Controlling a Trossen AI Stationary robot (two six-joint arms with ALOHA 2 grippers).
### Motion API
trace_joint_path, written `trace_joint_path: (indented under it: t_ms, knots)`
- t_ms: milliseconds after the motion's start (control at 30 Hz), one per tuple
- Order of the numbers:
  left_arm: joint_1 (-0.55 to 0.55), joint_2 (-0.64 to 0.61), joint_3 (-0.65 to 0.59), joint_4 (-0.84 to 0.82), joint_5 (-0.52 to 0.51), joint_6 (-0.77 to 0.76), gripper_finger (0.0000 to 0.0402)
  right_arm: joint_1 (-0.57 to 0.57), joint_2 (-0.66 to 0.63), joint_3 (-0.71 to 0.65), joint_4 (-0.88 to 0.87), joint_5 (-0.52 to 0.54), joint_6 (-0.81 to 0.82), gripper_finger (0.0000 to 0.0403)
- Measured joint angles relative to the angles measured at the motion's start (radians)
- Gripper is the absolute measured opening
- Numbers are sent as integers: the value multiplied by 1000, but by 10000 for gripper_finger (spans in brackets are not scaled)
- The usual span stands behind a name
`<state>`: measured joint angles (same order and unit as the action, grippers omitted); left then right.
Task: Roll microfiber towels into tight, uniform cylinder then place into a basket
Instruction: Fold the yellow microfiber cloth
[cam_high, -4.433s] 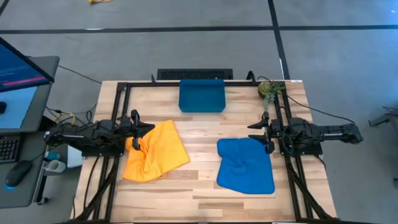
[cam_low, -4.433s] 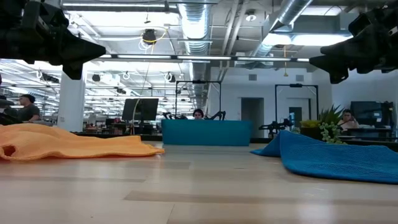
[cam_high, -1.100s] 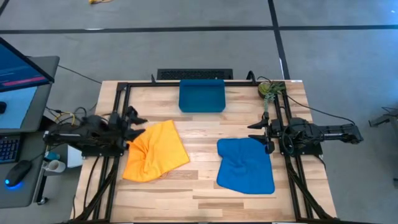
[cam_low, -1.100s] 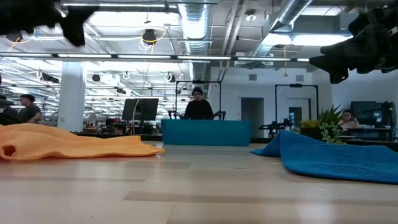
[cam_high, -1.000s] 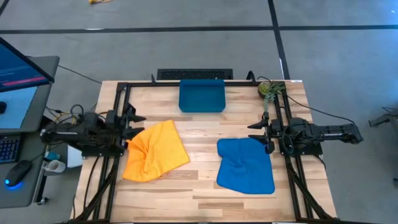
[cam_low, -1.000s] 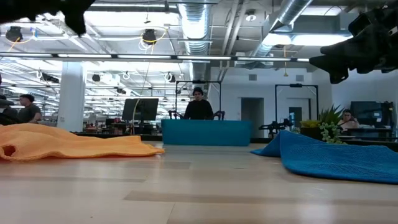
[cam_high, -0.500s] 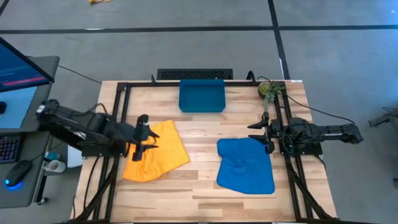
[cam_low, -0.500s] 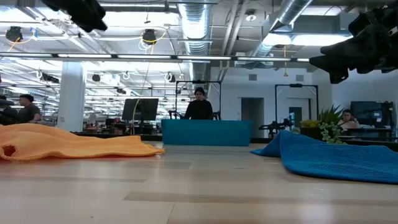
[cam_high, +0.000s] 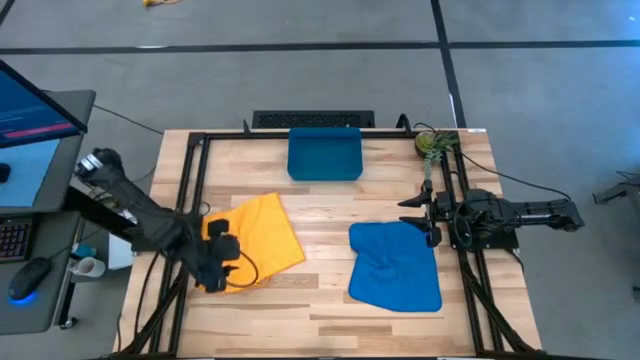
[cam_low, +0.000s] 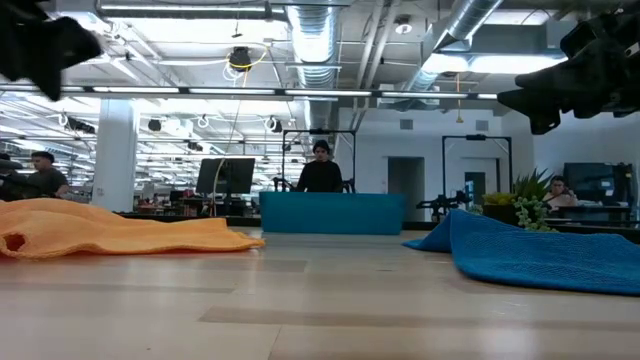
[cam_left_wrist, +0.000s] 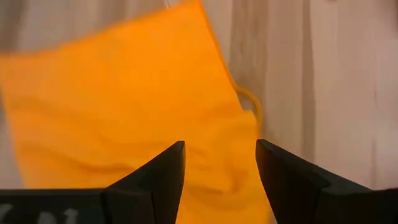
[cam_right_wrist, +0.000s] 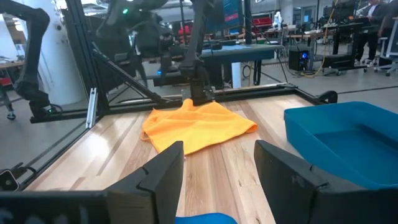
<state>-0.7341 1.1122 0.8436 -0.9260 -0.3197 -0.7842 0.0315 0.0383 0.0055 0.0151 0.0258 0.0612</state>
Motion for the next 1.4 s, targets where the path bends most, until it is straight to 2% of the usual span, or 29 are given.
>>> trace_joint_path:
  t_ms: [300, 533, 733, 1400]
  knots:
    - [-216, 178, 0, -11, 46, -309, 189, 0, 0, 0, 0, 0, 0, 219]
    - [-310, 345, 0, 21, 77, -447, 189, 0, 0, 0, 0, 0, 0, 219]
    - [-361, 424, 1, 35, 97, -544, 189, 0, 0, 0, 0, 0, 0, 219]
    - [-391, 528, -21, 9, 106, -594, 188, 0, 0, 0, 0, 0, 0, 219]
